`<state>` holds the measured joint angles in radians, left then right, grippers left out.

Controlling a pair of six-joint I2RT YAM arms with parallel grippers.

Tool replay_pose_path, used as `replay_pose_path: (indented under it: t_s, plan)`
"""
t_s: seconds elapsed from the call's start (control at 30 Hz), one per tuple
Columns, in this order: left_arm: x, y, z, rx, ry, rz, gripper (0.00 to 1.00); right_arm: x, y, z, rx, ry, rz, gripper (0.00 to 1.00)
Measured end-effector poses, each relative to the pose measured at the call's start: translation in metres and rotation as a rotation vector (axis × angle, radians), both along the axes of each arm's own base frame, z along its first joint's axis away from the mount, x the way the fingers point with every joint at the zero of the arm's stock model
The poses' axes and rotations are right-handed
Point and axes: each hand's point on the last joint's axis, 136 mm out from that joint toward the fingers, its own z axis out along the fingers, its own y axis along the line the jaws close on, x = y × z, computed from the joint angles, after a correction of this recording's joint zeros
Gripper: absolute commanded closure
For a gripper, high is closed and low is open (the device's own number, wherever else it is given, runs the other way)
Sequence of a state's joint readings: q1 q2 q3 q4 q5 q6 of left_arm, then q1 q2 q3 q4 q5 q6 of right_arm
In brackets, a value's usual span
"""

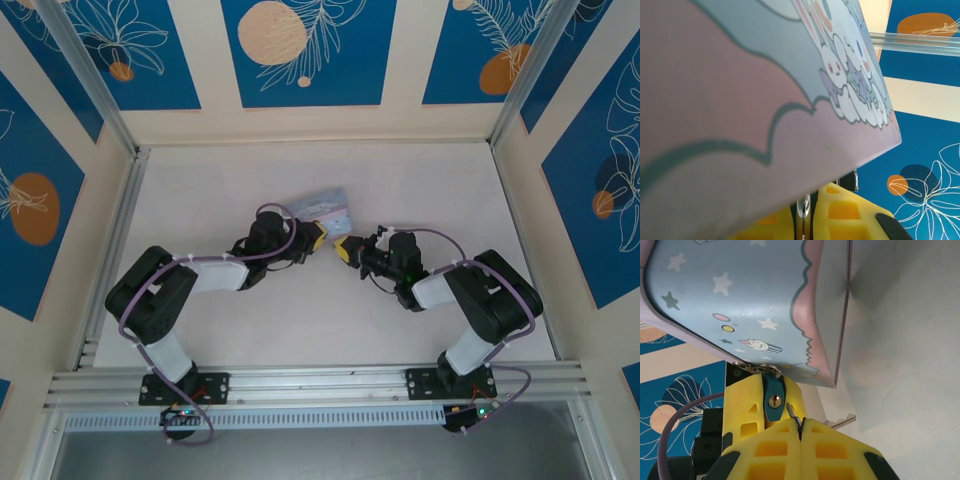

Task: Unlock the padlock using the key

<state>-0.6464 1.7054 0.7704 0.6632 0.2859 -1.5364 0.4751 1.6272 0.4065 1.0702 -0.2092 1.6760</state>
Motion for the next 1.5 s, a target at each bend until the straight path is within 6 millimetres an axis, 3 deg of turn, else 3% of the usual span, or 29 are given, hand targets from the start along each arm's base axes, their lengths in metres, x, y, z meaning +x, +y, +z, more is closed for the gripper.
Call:
replay_pose_path:
  t_s: [0.17,1.5]
  plan:
    - [0.0,-0.001,-0.002,0.002,0.001,0.001,1.0,0.004,0.002,0.006,0.007,-0.014,-0.001,1.0]
    - [0.006,0.002,-0.004,0.007,0.0,0.041,1.0,0.022,0.011,-0.002,0.09,-0.057,0.095,1.0]
